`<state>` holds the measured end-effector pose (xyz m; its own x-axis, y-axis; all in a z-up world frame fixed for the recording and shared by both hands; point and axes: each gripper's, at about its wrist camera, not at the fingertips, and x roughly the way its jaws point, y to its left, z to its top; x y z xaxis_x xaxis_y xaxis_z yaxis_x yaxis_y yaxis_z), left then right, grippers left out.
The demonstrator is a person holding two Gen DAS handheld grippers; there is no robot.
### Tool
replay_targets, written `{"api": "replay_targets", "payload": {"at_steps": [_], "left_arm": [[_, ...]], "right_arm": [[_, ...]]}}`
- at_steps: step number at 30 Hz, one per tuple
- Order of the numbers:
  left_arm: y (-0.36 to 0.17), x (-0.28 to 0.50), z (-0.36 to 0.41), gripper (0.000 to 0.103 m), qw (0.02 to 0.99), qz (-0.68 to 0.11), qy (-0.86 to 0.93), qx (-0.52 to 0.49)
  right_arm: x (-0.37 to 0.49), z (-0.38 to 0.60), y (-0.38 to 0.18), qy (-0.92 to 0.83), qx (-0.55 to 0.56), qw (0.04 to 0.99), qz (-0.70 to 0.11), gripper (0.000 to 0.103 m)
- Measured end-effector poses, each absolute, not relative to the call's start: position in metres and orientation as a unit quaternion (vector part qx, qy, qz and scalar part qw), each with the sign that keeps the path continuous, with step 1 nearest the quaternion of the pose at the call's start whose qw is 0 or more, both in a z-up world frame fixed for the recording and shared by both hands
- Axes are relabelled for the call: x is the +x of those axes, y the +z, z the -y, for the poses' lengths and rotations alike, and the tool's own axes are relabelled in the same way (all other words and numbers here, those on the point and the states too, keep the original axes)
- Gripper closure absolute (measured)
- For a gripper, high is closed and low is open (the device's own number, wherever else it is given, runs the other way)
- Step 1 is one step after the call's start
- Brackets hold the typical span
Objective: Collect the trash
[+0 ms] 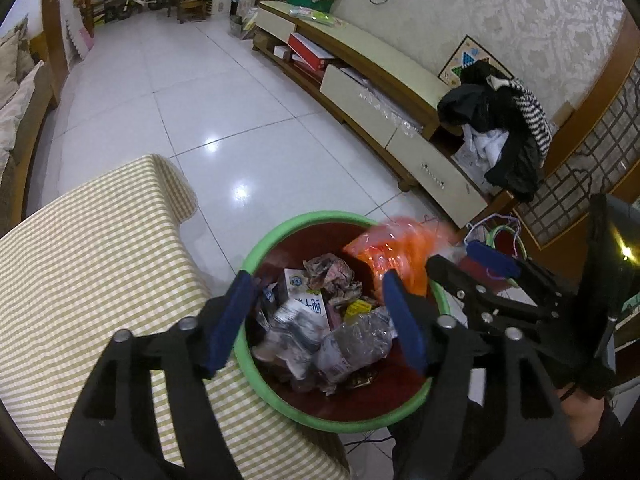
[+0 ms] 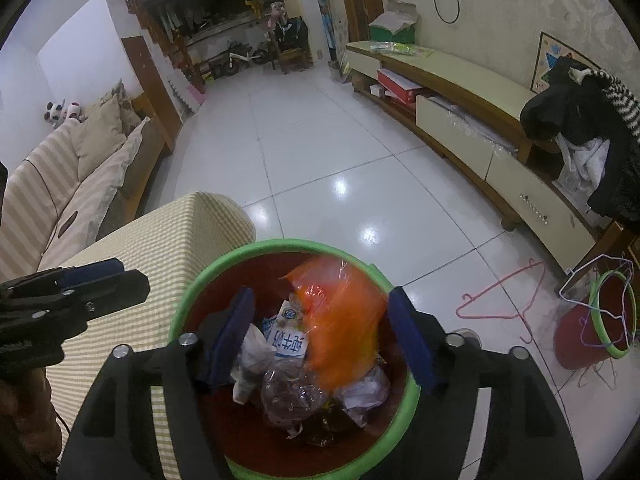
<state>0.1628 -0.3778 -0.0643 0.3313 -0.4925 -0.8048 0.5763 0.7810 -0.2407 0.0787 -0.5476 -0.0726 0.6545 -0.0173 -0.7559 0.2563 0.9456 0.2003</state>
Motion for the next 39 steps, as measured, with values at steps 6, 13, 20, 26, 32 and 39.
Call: {"api": "replay_targets", "payload": {"at_steps": [6, 13, 20, 26, 32, 39], "left_arm": [[-0.045, 0.158, 0.352, 0.012, 0.836, -0.456, -0.303, 0.034], [-0.014, 0.144, 0.296, 0.006, 0.869, -0.425, -0.253, 0.024], [0.011, 0.119, 0.210, 0.006, 0.898, -0.396, -0.190, 0.006], [0.018, 0.095, 0.138, 0.005, 0.915, -0.384, -0.128, 0.004], [0.021, 0.074, 0.079, 0.005, 0.927, -0.367, -0.077, -0.005], [0.022, 0.059, 0.039, 0.005, 0.937, -0.348, -0.020, -0.007]], "right_arm": [[0.074, 0.533, -0.051, -0.074, 0.124, 0.908, -0.393, 0.007], [0.062, 0.481, -0.019, -0.057, 0.092, 0.923, -0.368, 0.007], [0.045, 0.409, 0.014, -0.030, 0.067, 0.939, -0.335, 0.007], [0.036, 0.341, 0.028, 0.002, 0.057, 0.944, -0.325, 0.007], [0.036, 0.282, 0.031, 0.029, 0.029, 0.946, -0.323, 0.007], [0.029, 0.231, 0.032, 0.041, 0.008, 0.949, -0.311, 0.007]]}}
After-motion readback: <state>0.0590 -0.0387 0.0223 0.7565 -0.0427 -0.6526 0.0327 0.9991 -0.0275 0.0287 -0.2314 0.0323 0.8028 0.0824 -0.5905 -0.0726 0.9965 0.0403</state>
